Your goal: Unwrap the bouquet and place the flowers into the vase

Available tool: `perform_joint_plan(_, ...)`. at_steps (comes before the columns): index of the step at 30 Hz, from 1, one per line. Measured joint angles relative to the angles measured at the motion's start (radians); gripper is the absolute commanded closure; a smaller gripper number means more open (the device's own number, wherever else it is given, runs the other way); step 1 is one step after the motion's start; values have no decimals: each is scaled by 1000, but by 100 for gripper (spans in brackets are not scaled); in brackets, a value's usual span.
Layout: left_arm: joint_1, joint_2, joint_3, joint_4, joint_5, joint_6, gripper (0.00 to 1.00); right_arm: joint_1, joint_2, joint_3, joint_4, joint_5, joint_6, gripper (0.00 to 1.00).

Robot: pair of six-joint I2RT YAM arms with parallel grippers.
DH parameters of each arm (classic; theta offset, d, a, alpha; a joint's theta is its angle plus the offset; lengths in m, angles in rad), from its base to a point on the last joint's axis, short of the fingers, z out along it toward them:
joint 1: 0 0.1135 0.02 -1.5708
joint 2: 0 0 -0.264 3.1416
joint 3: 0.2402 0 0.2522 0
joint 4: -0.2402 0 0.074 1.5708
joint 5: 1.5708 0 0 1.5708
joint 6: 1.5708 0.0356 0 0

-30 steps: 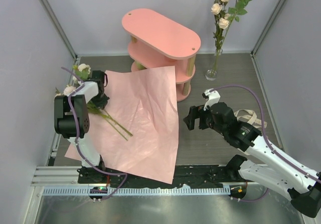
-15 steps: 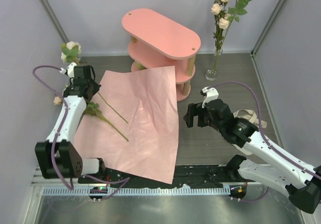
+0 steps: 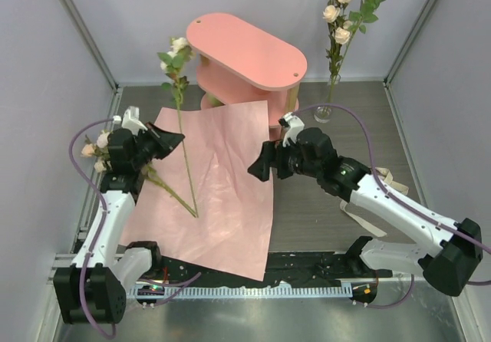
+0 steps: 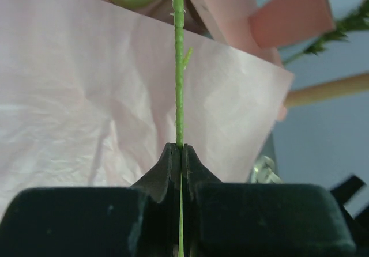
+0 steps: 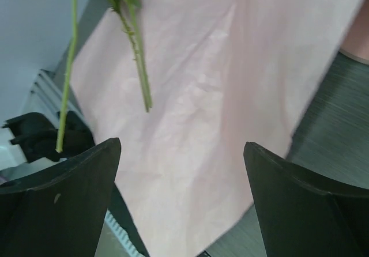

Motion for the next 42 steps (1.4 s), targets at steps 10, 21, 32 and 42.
perform_joint_plan(10,-188,-306,-100,129,290,2,100,77,313,299,175,-239,90,20)
perform_joint_plan(21,-275,-406,-123,90,311,83,100,96,370,382,330,-146,290,57)
perform_joint_plan(32,-332,-443,-111,-84,232,186,40,125,400,317,397,-60,475,99)
perform_joint_plan(42,-372,-534,-19,-277,-37,290,22,293,411,317,327,-12,324,99)
